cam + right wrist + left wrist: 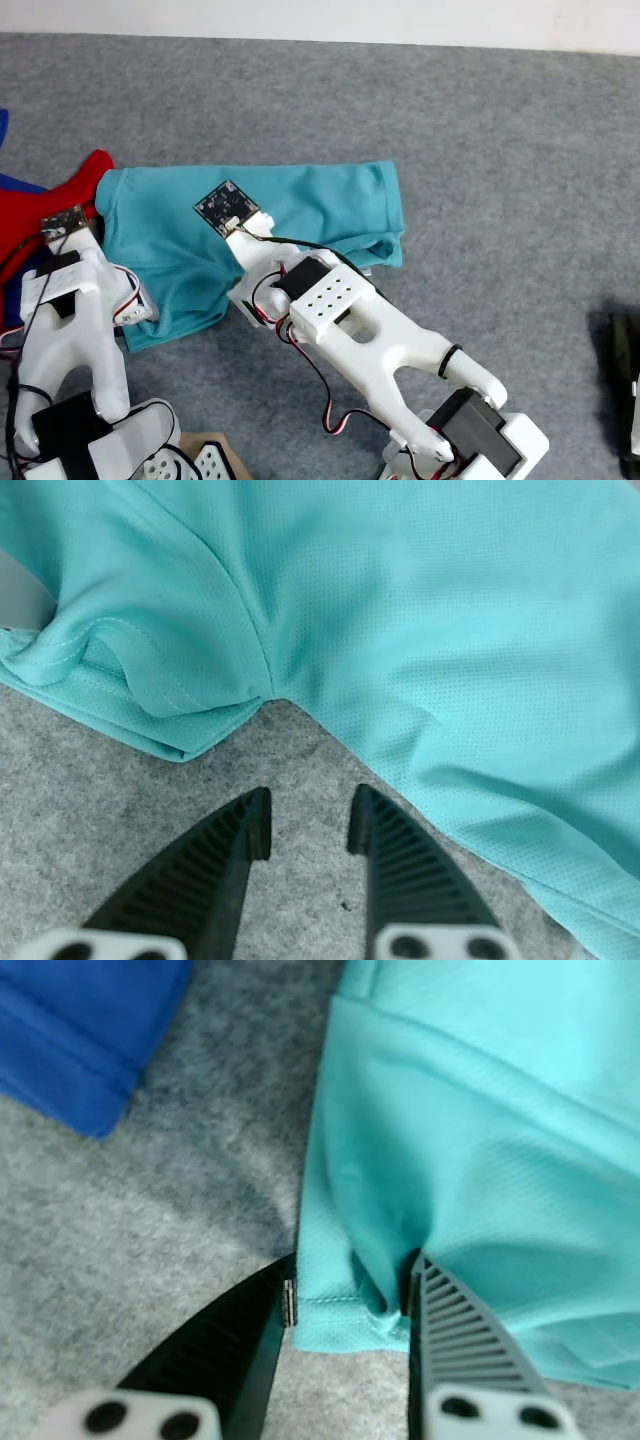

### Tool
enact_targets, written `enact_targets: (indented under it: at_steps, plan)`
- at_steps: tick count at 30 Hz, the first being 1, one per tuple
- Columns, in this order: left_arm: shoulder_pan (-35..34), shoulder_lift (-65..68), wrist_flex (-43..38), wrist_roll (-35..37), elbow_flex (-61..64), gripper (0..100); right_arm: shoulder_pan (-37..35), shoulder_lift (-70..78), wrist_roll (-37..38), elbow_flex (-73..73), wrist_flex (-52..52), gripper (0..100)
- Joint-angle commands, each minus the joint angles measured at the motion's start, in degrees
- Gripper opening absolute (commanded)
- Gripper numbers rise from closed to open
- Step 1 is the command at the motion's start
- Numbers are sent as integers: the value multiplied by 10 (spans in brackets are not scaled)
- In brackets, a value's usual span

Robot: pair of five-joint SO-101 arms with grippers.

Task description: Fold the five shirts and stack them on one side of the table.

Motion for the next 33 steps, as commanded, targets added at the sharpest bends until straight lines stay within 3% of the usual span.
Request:
enact_targets:
  at_steps: [1,5,18,26,33]
  plan:
    - [18,0,-11,-1,-3,114,8,-3,-4,-16,1,72]
    - [16,0,-40,-2,-3,3,8,-3,-3,-16,1,62]
    - [19,0,-42,-1,-13,6,8,-2,-2,-15,1,62]
    - [58,0,94,-1,-107,6,8,-2,-2,-15,3,62]
    - [77,0,104,0,-116,6,8,-3,-2,-2,2,62]
